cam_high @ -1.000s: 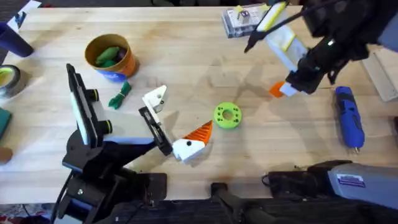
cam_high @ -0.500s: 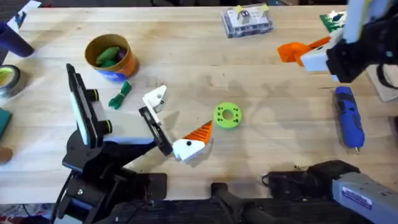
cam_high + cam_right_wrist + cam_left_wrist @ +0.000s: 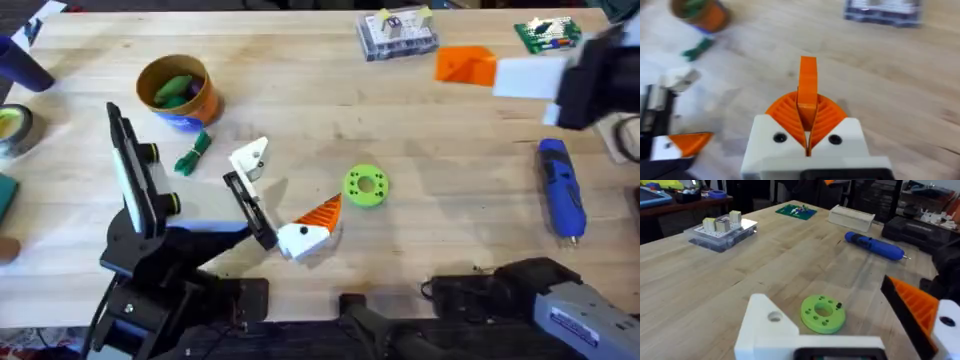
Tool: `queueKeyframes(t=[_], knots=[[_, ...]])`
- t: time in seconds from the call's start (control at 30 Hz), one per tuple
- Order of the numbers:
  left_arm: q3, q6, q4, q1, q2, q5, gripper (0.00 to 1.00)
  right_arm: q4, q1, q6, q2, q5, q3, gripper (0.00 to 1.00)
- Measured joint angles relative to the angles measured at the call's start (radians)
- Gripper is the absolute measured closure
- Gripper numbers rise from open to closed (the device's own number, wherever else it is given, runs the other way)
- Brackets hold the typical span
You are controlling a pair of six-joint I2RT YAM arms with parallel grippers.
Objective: Pick up the gripper from the table and insert it into the empty holder that is missing its gripper. Then pick up a screw, insert it into the mounting hole, and use the screwdriver to tighten it. Finally, clean up the table by picking up the vegetable and placing it into the bucket.
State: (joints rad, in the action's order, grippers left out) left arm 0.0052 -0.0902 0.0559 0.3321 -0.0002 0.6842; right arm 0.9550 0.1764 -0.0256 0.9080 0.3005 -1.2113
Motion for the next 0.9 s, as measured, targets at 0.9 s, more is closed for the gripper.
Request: queueKeyframes(t=[0.9], knots=[[0.000,0.000,0.000,0.000,0.000,0.000,0.010,-0.169,0.161,0.028,0.790,0.999,0.063,0.991]])
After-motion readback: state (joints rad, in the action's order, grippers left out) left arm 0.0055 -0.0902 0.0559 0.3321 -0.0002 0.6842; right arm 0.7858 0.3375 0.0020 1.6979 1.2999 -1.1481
